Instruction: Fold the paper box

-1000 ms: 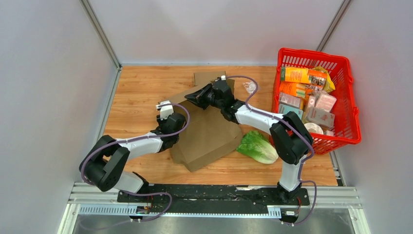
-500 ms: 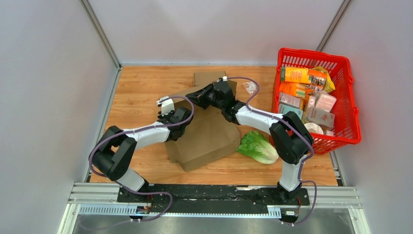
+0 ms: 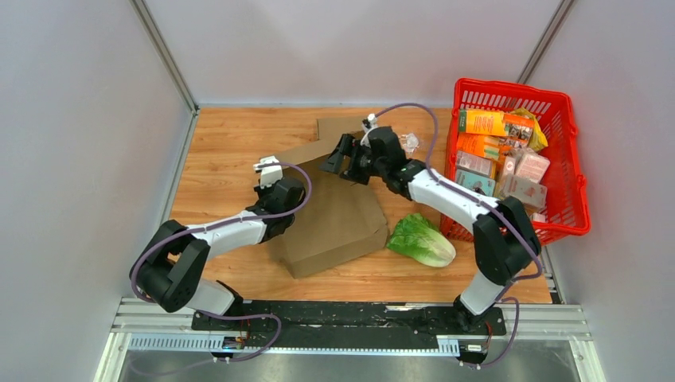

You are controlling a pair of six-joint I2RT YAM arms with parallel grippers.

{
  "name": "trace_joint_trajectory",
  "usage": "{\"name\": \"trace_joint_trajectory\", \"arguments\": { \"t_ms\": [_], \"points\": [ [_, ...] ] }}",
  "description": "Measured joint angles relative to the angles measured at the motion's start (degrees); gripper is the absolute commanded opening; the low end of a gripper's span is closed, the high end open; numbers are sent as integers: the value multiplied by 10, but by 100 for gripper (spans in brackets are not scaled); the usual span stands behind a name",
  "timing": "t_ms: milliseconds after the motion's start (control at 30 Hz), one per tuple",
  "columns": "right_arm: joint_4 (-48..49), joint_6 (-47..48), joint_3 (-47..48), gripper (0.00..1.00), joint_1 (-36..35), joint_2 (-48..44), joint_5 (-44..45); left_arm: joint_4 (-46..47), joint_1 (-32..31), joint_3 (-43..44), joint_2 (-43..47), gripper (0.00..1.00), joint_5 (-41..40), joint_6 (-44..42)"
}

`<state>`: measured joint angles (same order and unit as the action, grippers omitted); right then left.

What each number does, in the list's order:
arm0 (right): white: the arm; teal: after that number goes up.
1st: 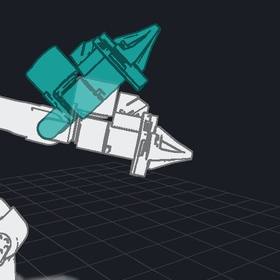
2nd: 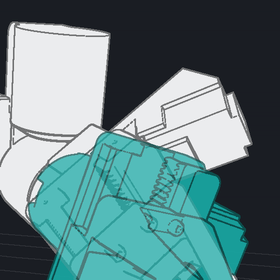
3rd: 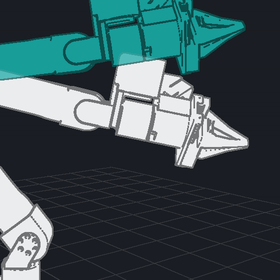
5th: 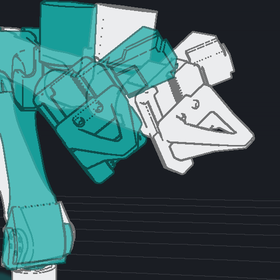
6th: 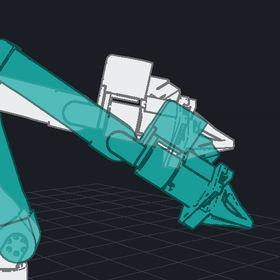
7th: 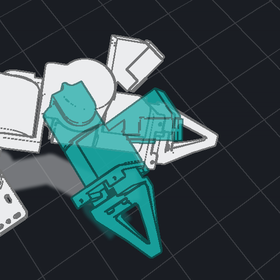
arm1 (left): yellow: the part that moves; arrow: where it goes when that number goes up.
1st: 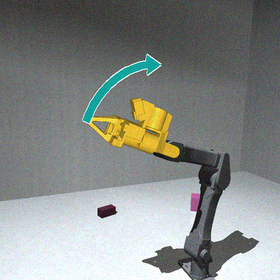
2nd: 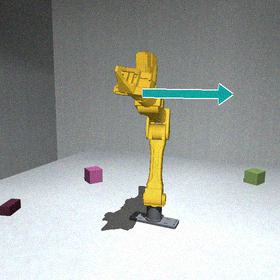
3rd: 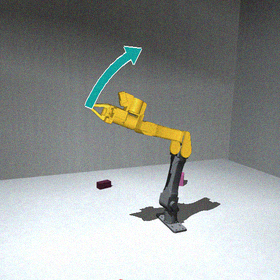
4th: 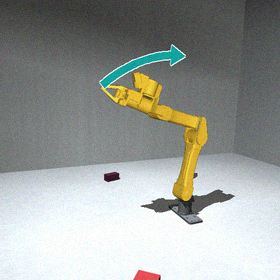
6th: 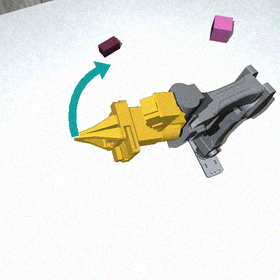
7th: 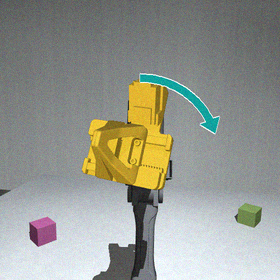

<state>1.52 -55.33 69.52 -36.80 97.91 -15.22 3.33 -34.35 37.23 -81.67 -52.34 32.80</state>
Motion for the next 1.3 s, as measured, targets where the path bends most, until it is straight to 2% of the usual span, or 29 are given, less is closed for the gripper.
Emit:
{"name": "trace_joint_trajectory", "arguments": {
  "t_ms": [67,167,267,367,433,467,633,700,733,800,833,867,900,1100,1167,1200,1300],
  "points": [
    [-80,123,8,100,18,-35,-12,24,1,-10,0,0,4,-16],
    [-188,257,46,100,38,-72,0,62,3,-28,2,0,16,-36],
    [-266,326,129,100,55,-68,5,94,9,-48,5,0,31,-47],
    [-309,345,214,96,70,-38,3,123,18,-65,6,0,49,-53],
    [-318,343,265,85,78,-2,-3,134,23,-71,6,0,59,-55],
    [-322,338,284,83,83,16,-8,137,25,-73,6,0,62,-55],
    [-326,305,312,74,101,101,-45,154,33,-80,6,0,76,-57],
    [-329,292,310,63,105,121,-57,158,35,-82,6,0,81,-57],
    [-327,282,304,47,107,128,-67,159,37,-83,6,0,84,-57],
    [-312,258,286,33,110,134,-95,161,40,-87,8,0,91,-57],
    [-297,240,276,15,112,133,-112,162,41,-89,10,0,94,-57],
    [-275,216,264,5,115,133,-131,162,42,-90,12,0,96,-57],
    [-240,193,249,0,116,132,-146,161,44,-92,14,0,98,-57],
    [-83,63,169,2,130,129,-203,159,50,-96,17,0,99,-56],
    [-54,43,153,37,132,126,-209,158,51,-96,19,0,99,-54],
    [-45,35,149,58,133,125,-213,155,52,-96,20,0,99,-51],
    [-68,62,158,73,137,122,-203,151,54,-96,27,0,102,-43]
  ]
}}
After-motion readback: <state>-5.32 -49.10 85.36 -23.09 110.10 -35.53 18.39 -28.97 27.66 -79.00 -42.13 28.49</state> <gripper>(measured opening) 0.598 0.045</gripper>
